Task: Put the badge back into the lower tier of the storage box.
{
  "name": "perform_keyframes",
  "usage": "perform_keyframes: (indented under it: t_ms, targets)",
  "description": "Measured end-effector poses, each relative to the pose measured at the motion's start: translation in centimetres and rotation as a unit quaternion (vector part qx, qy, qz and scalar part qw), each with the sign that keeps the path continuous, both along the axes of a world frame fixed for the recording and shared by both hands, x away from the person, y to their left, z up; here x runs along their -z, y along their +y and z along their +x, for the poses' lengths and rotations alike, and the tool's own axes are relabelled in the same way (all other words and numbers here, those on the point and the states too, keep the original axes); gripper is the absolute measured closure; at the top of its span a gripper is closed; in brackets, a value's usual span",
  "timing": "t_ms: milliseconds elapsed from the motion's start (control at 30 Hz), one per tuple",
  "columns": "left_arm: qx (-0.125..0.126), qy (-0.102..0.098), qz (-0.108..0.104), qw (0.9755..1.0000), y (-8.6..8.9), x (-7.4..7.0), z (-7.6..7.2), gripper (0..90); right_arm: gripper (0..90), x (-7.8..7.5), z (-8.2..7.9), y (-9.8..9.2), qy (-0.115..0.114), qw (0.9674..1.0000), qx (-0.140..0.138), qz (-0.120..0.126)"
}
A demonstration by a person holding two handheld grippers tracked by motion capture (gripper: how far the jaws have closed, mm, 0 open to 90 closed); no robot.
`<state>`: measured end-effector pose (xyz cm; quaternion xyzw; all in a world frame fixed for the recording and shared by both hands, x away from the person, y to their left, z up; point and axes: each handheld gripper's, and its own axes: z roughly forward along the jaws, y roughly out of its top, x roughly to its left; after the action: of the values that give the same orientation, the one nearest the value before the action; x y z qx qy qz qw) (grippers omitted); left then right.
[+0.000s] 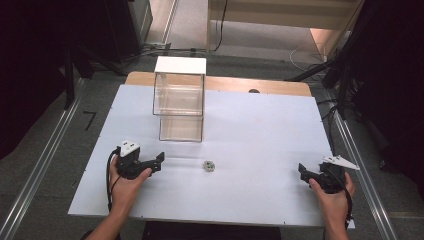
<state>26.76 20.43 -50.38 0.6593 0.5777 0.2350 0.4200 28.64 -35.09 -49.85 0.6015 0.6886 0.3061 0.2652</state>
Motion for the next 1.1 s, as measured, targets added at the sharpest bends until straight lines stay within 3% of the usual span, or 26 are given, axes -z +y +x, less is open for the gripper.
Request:
perform_keyframes:
  t_ms: [167, 1100]
  targets:
    - [0.012, 0.006, 0.002, 0.9999, -0.5, 0.3, 0.2, 6.9, 10.8, -0.5, -0.7, 0.4, -0.012, 0.9999, -0.011, 0.004]
    - [0.035, 0.003, 0.006, 0.9994, -2.3, 0.2, 0.7, 6.9, 10.7, -0.3, -0.6, 0.8, -0.002, 0.9998, -0.019, 0.004]
